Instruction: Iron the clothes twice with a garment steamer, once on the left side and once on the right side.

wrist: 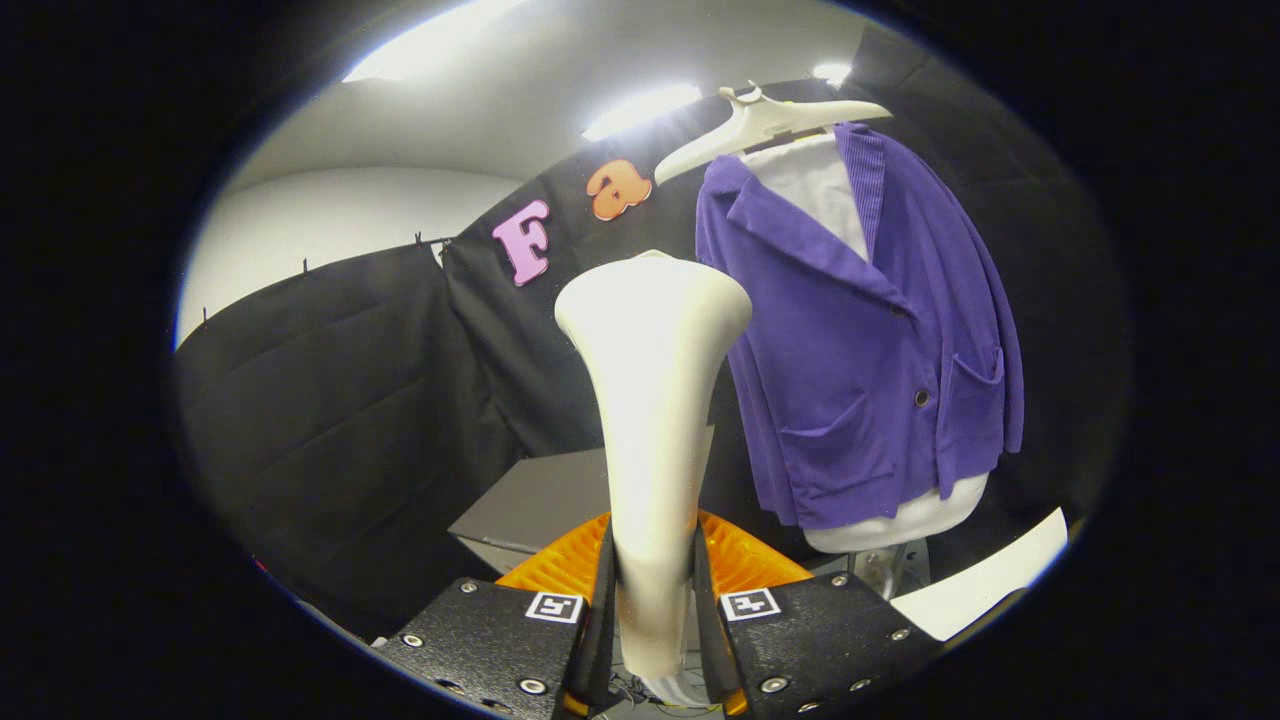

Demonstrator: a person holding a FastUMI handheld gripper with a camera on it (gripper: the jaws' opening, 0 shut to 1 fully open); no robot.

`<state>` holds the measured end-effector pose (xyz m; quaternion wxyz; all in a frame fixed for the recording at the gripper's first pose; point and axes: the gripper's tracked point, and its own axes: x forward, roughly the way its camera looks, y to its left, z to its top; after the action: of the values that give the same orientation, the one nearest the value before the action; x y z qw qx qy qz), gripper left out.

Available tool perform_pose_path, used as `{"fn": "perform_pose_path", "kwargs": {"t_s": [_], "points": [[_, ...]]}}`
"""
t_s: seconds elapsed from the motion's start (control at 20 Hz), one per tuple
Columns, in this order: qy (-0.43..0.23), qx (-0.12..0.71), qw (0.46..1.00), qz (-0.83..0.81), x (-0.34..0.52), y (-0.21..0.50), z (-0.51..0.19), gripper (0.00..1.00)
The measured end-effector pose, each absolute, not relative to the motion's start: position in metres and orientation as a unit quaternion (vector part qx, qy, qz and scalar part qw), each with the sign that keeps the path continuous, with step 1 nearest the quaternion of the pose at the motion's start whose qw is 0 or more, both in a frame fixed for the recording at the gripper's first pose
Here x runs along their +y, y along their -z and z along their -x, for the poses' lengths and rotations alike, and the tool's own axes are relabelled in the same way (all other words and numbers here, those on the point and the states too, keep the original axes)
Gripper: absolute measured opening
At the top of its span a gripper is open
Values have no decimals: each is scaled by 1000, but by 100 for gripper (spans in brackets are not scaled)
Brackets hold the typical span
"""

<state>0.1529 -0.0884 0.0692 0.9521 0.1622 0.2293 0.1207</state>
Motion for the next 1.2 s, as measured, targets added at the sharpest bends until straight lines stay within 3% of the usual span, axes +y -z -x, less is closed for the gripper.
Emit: {"fn": "perform_pose_path", "kwargs": {"t_s": [0.25, 0.5, 1.2], "points": [[-92, 193, 963, -162, -109, -97, -224, 36], [-67, 196, 966, -154, -123, -77, -267, 36], [-16, 306, 940, -152, -154, 71, -254, 36]]}}
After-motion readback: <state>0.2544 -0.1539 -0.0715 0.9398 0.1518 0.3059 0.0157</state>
